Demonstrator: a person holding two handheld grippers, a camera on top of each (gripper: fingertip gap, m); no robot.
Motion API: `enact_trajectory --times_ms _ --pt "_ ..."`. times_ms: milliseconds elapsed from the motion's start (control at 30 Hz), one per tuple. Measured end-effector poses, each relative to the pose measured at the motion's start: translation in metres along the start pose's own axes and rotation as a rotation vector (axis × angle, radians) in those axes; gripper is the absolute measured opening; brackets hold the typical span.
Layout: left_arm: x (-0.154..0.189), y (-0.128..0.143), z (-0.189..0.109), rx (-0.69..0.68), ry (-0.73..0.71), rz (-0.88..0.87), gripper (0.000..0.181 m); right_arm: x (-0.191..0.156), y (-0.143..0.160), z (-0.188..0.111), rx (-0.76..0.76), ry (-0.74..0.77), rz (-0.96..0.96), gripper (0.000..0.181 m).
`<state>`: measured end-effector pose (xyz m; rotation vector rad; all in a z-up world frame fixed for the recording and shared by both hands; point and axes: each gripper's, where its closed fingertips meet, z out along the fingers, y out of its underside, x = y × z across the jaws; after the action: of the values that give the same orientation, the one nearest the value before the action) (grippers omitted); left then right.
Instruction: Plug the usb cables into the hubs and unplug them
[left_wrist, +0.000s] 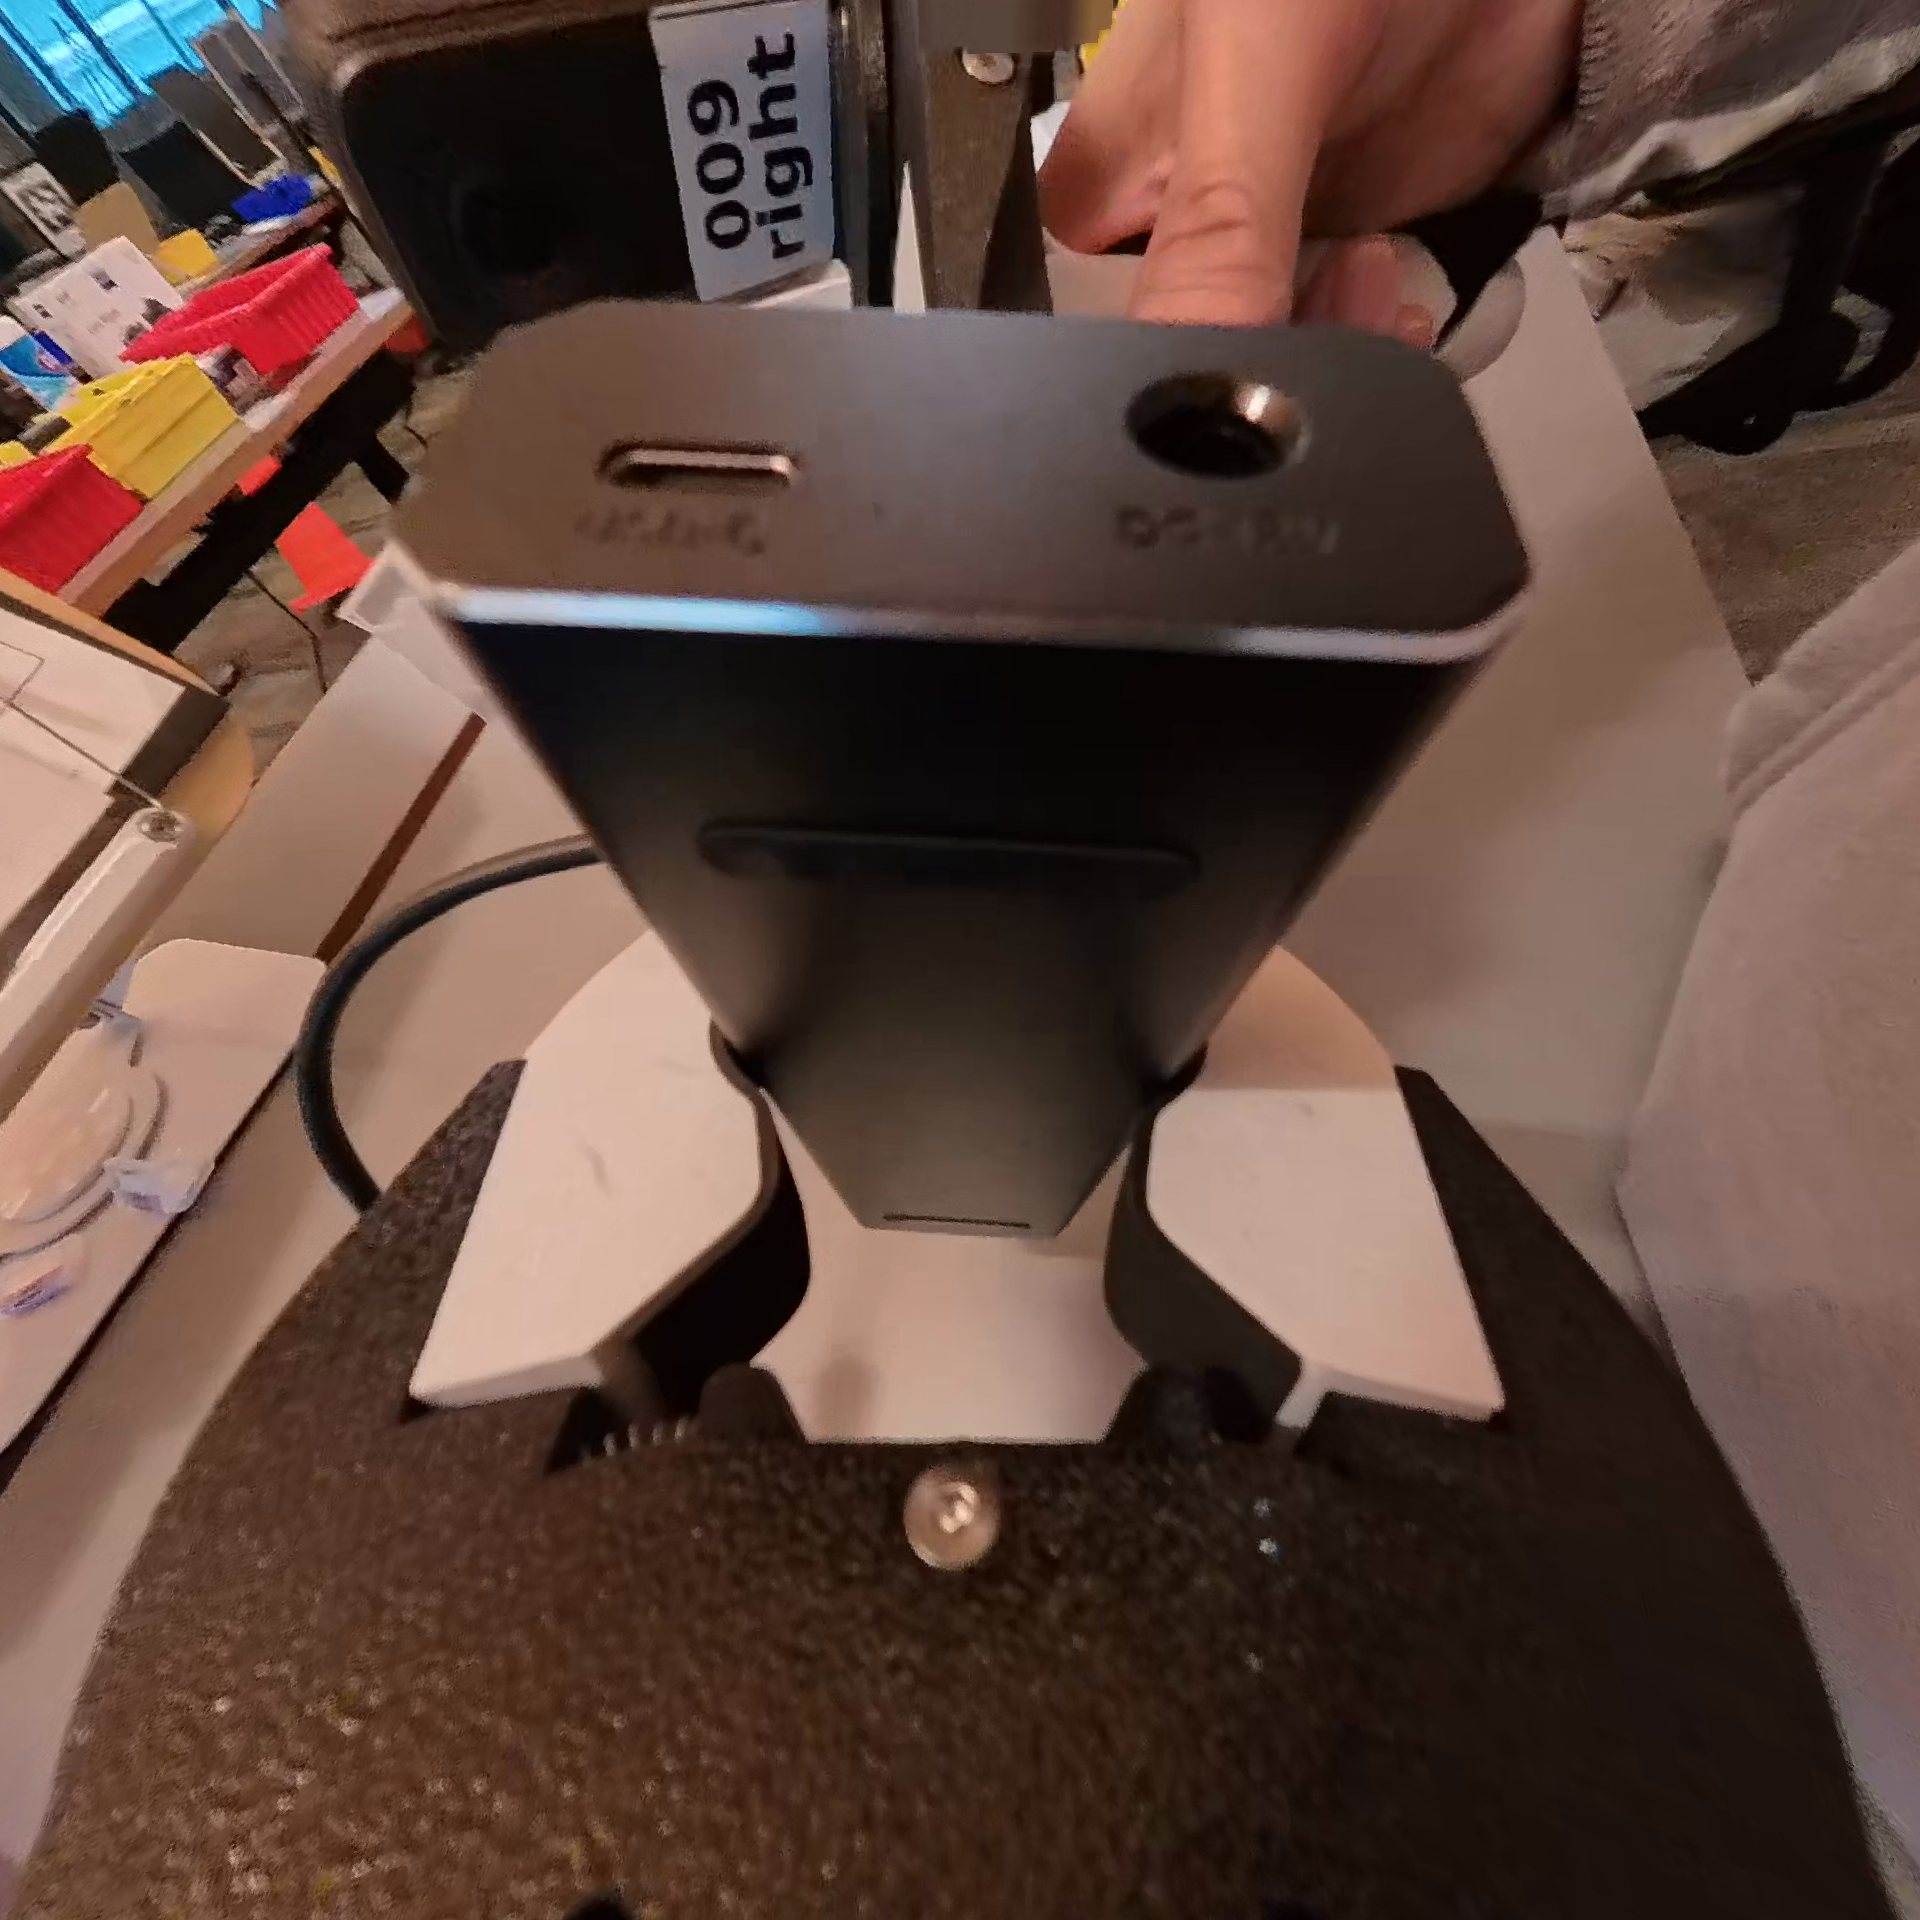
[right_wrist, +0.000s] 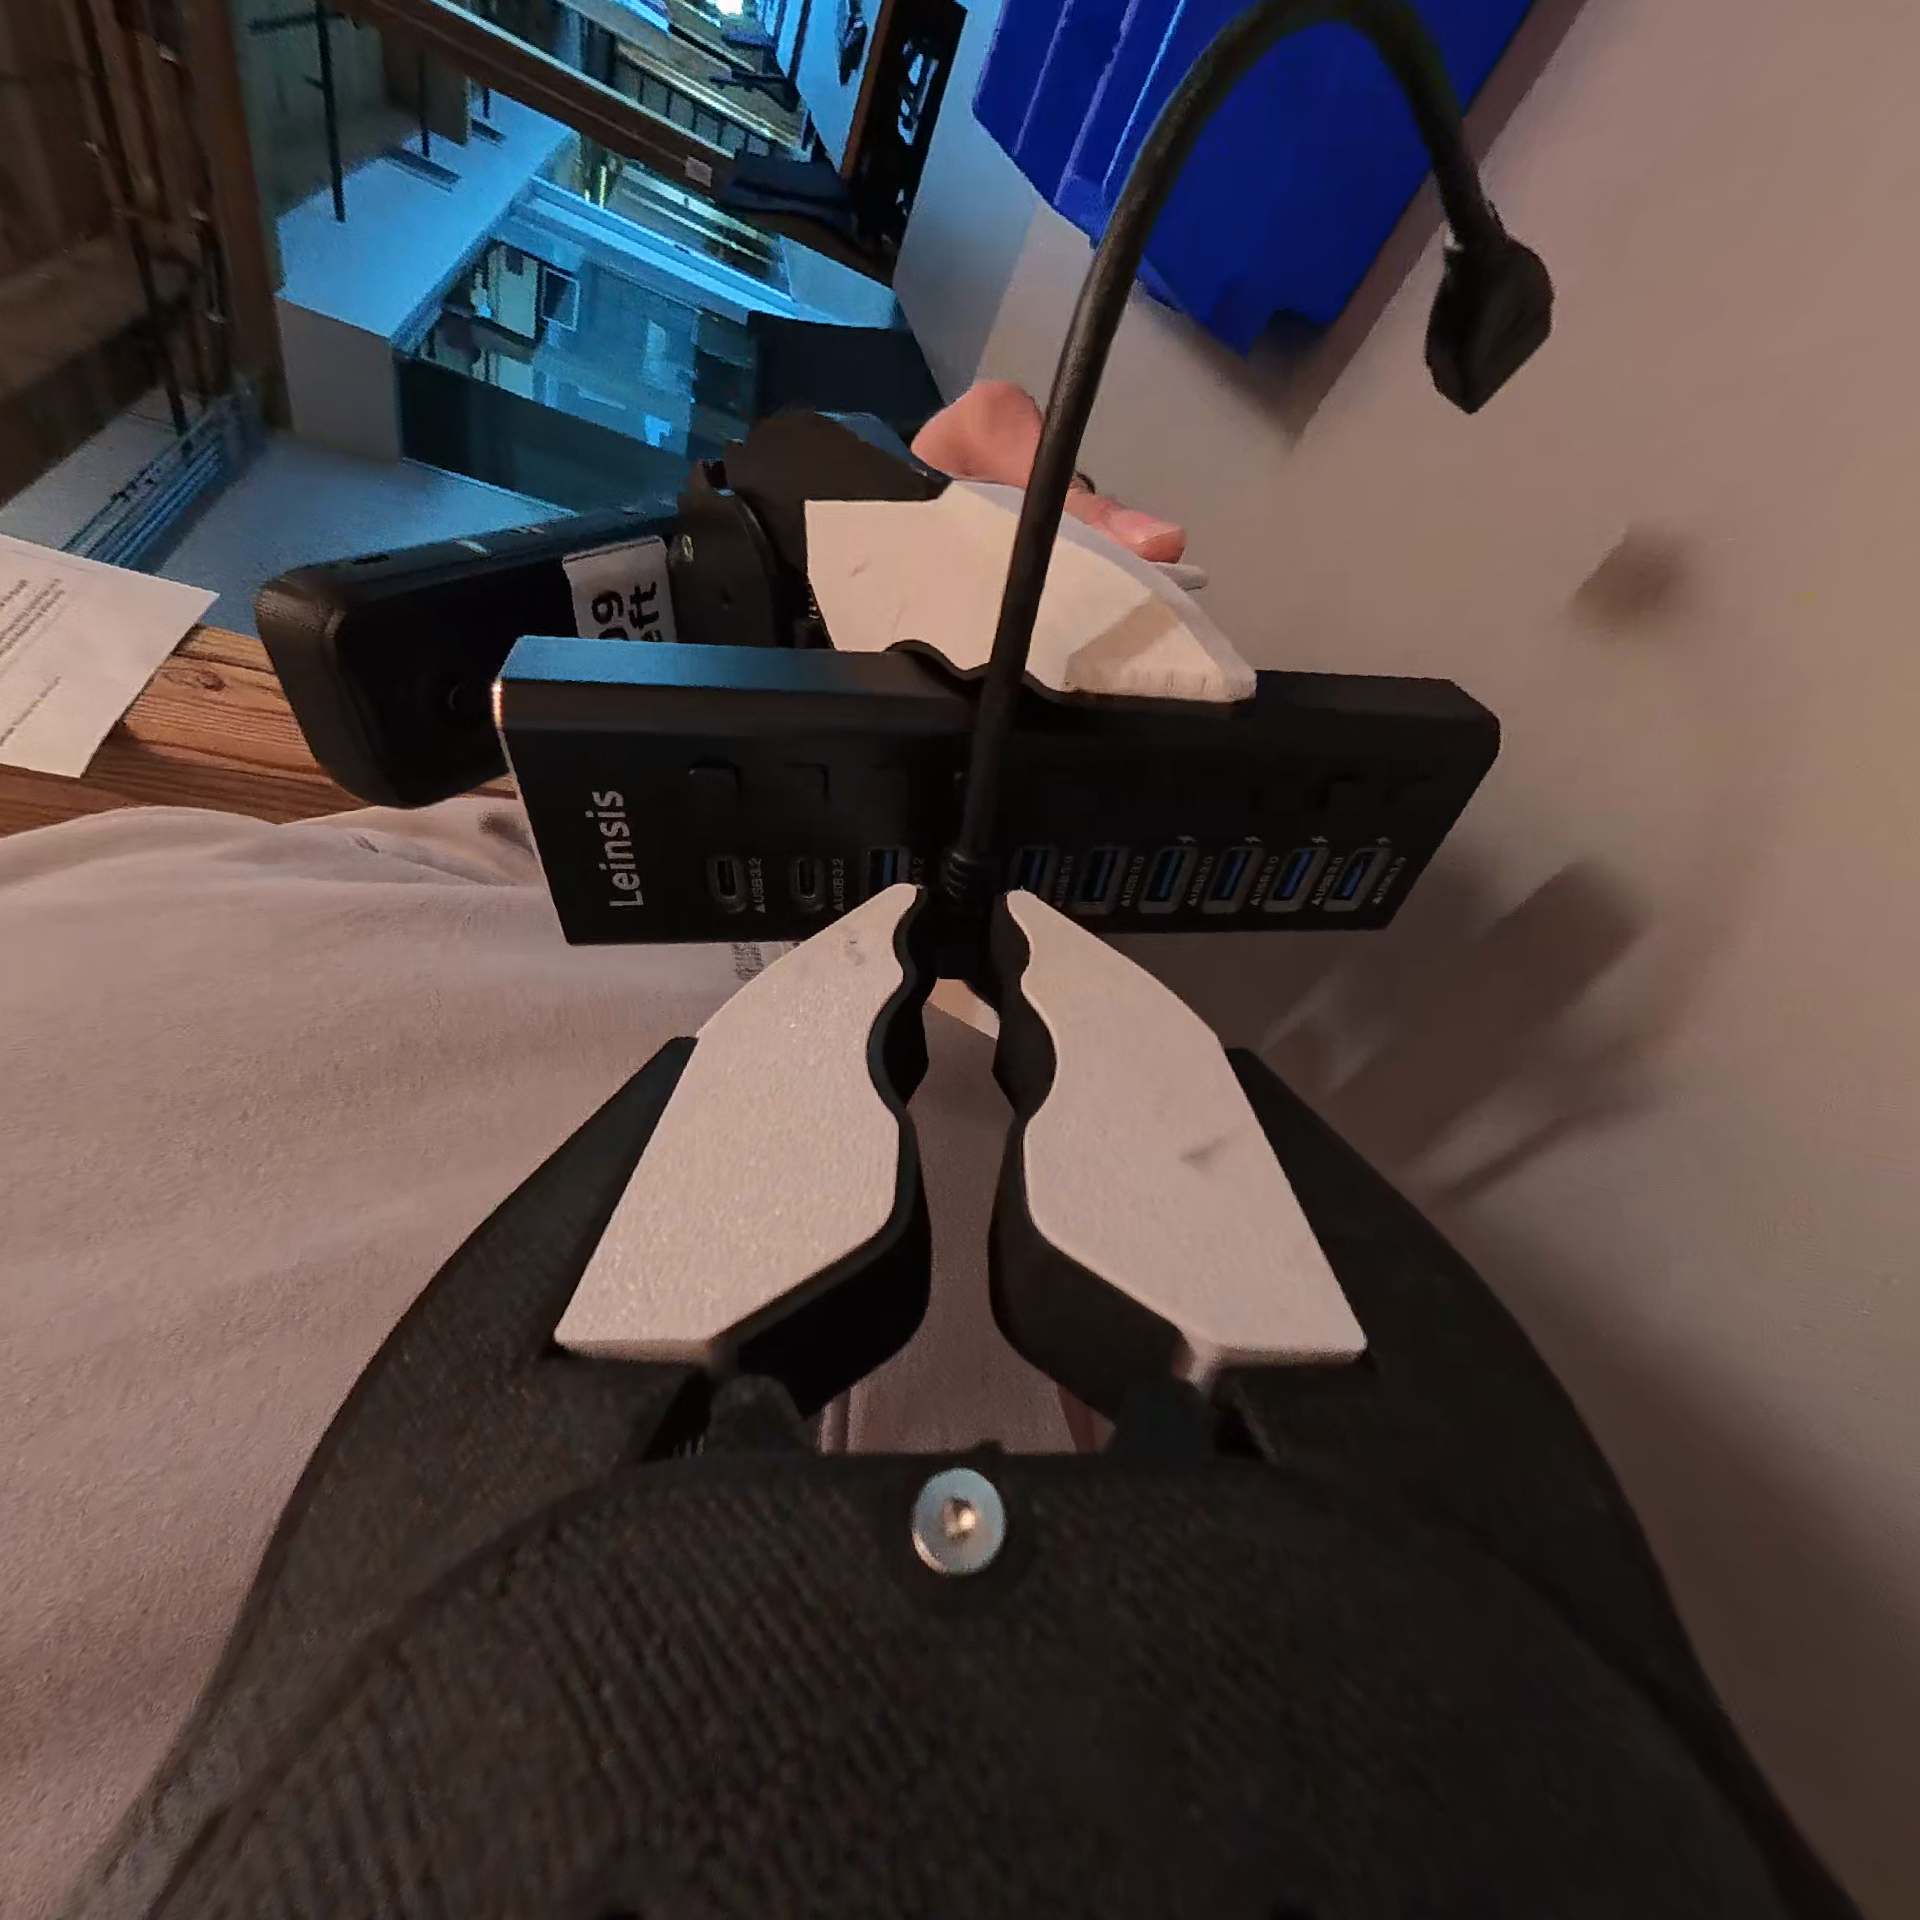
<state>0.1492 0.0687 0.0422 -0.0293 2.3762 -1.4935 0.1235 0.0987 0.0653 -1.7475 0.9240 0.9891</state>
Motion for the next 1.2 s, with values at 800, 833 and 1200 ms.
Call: enact_trajectory --times_ms 800,833,1200 --pt "-0.005 -0.001 -0.001 0.041 -0.037 0.004 0.071 -0.002 -0.009 0.003 0.157 -0.071 0.018 0.01" --pt "-0.005 0.0 -0.003 0.05 -0.045 0.003 0.071 -0.002 -0.008 0.004 0.159 -0.056 -0.001 0.01" --pt "0.004 -0.011 -0.005 0.048 -0.08 0.08 0.072 -0.01 0.007 -0.001 0.087 -0.07 -0.004 0.011"
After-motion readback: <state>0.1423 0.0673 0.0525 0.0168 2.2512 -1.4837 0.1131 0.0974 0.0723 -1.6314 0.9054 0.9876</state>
